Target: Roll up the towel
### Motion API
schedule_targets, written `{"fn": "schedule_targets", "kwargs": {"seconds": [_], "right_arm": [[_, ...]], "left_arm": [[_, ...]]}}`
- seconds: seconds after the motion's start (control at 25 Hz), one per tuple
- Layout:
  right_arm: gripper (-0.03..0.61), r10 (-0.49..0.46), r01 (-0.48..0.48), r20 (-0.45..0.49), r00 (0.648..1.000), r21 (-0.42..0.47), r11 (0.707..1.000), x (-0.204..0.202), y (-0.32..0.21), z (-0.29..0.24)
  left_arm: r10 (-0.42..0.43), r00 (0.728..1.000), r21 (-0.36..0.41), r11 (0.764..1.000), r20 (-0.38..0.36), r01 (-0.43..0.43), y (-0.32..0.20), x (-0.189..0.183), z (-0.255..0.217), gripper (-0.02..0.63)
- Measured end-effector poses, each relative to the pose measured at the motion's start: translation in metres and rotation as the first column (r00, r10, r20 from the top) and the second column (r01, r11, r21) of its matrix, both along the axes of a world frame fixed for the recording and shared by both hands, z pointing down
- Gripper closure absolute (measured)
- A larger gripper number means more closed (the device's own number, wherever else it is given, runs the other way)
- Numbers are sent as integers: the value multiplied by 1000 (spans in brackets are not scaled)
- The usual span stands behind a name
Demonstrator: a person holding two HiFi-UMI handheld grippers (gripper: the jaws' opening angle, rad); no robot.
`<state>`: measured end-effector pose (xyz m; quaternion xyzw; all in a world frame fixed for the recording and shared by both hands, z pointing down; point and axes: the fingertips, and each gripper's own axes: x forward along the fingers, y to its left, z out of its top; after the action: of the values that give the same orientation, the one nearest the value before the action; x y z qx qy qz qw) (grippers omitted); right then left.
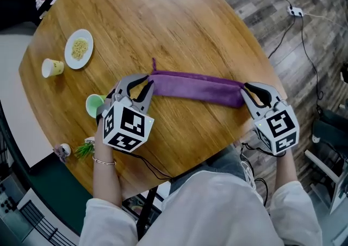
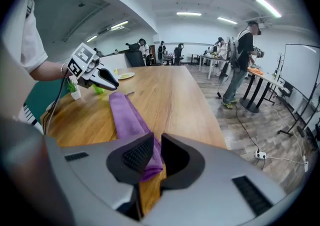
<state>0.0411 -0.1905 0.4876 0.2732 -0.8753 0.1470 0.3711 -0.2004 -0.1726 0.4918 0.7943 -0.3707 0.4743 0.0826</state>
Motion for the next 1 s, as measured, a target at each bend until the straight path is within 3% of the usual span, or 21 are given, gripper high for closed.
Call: {"fn": "schedule_targets", "kwargs": {"seconds": [0.12,0.2,0.28,0.36,0.48,0.6,0.68,0.84,1.0], "right_arm": [[529,42,-44,44,998,44,998,0,-3,-25],[529,79,-83,65,995,58,995,2,7,-43],[529,111,-119,88,990,89,989,4,11,-64],[534,129,-147,123,984,157,976,3,0,-88],[547,162,-208,191,968,249,946,5,-11,-130],[562,200,-275,258,945,300,913,9,-4,-170],[573,221,-318,301,928,328,890,11,1,-192],[577,252,-409,401,881,375,832,16,-2,-226],[577,251,-455,457,853,415,788,17,-2,-245]], "left_arm": [[-113,984,55,991,-136,122,5,-3,-31,552],[-183,952,66,976,-246,205,19,-6,-57,552],[-258,893,73,950,-367,304,32,-11,-84,552],[-315,816,103,906,-484,411,39,-18,-113,552],[-349,711,153,829,-610,538,58,-28,-159,556],[-363,633,187,751,-684,633,85,-35,-200,565],[-378,600,222,686,-705,693,100,-43,-223,593],[-402,578,322,545,-710,774,119,-65,-253,609],[-445,504,355,377,-740,855,144,-96,-263,609]]}}
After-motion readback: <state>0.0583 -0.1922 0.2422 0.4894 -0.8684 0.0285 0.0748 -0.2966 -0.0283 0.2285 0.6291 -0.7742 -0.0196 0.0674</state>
